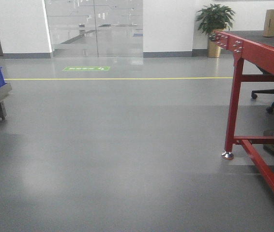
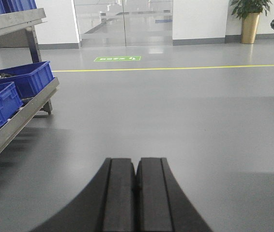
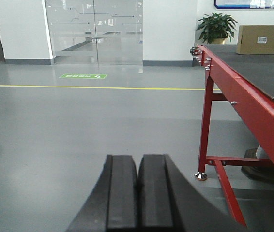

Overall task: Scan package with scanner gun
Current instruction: 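Drive the base forward across the floor toward the red conveyor table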

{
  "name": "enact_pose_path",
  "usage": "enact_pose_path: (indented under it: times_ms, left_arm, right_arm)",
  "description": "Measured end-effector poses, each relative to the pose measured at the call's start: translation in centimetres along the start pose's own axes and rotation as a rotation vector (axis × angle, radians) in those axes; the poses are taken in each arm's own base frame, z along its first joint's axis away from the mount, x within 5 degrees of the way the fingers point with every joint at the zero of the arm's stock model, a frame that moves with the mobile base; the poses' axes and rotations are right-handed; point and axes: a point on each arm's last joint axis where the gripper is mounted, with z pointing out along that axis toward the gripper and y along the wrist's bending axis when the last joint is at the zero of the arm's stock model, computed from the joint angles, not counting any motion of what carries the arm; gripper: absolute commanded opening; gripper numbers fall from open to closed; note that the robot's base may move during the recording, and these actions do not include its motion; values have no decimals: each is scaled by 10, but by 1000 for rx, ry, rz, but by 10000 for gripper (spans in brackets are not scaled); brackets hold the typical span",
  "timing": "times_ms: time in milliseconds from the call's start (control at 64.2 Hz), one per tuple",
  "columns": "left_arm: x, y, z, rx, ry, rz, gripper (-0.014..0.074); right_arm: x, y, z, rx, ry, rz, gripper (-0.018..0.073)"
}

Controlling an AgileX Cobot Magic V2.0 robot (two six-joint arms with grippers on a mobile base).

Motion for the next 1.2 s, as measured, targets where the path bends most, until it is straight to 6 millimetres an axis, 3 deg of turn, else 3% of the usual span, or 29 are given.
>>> enact_pose_path:
  times_ms: [1200]
  left_arm:
    - [0, 0, 0, 0, 0, 0, -111]
  right_arm:
    - [0, 0, 0, 0, -2, 0, -168]
